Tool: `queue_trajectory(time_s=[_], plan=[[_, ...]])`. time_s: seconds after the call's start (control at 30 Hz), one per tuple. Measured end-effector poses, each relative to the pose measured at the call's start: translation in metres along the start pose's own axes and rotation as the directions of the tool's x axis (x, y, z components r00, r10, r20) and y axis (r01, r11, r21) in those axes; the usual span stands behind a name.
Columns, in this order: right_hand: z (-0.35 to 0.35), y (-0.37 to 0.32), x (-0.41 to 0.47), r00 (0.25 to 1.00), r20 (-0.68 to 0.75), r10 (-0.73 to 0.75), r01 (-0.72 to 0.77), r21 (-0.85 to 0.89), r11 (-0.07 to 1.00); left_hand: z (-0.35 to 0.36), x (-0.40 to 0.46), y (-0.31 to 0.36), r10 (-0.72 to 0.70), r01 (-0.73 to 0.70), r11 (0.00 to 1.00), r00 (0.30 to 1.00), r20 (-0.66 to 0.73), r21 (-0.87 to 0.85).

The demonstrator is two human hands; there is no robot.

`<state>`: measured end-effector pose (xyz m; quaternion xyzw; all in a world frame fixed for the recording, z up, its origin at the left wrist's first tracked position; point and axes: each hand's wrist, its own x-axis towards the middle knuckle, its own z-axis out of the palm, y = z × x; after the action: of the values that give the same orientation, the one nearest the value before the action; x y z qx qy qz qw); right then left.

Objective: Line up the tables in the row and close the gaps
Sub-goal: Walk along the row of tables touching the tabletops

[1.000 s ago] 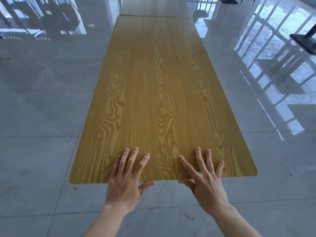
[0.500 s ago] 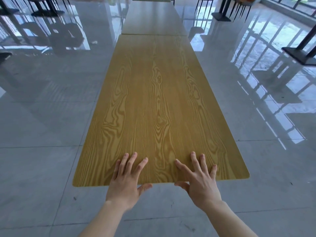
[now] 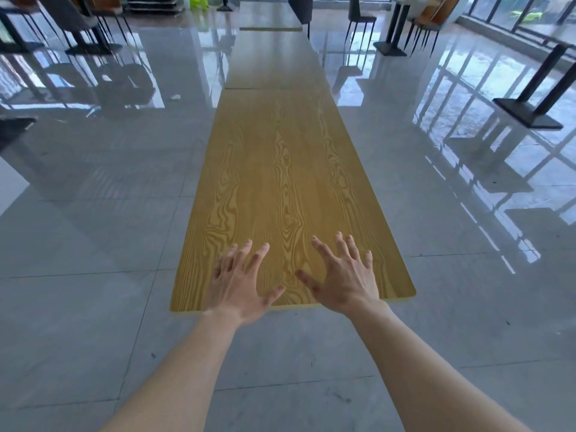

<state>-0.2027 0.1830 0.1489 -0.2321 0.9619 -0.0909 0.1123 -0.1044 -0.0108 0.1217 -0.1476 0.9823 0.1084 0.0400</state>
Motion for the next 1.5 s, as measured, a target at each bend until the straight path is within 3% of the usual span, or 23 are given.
queue_trajectory(time_s=[0.33, 0.8, 1.07, 1.5], plan=[[-0.055, -0.092, -0.013, 0.999, 0.042, 0.016, -0.016, 0.004, 1.0, -0.1, -0.016, -0.052, 0.036, -0.038, 0.999, 0.997, -0.062, -0.019], [-0.086, -0.304, 0.096, 0.988, -0.003, 0.157, -0.157, 0.018, 0.987, -0.229, 0.079, -0.27, 0.181, -0.184, 0.983, 0.977, -0.114, -0.011], [-0.095, -0.389, 0.239, 0.988, -0.048, 0.144, -0.143, 0.032, 0.989, -0.268, 0.211, -0.372, 0.192, -0.198, 0.98, 0.967, -0.166, -0.022], [-0.154, -0.469, 0.586, 0.982, -0.072, 0.173, -0.167, 0.084, 0.982, -0.352, 0.545, -0.487, 0.238, -0.24, 0.971, 0.958, -0.158, 0.004]])
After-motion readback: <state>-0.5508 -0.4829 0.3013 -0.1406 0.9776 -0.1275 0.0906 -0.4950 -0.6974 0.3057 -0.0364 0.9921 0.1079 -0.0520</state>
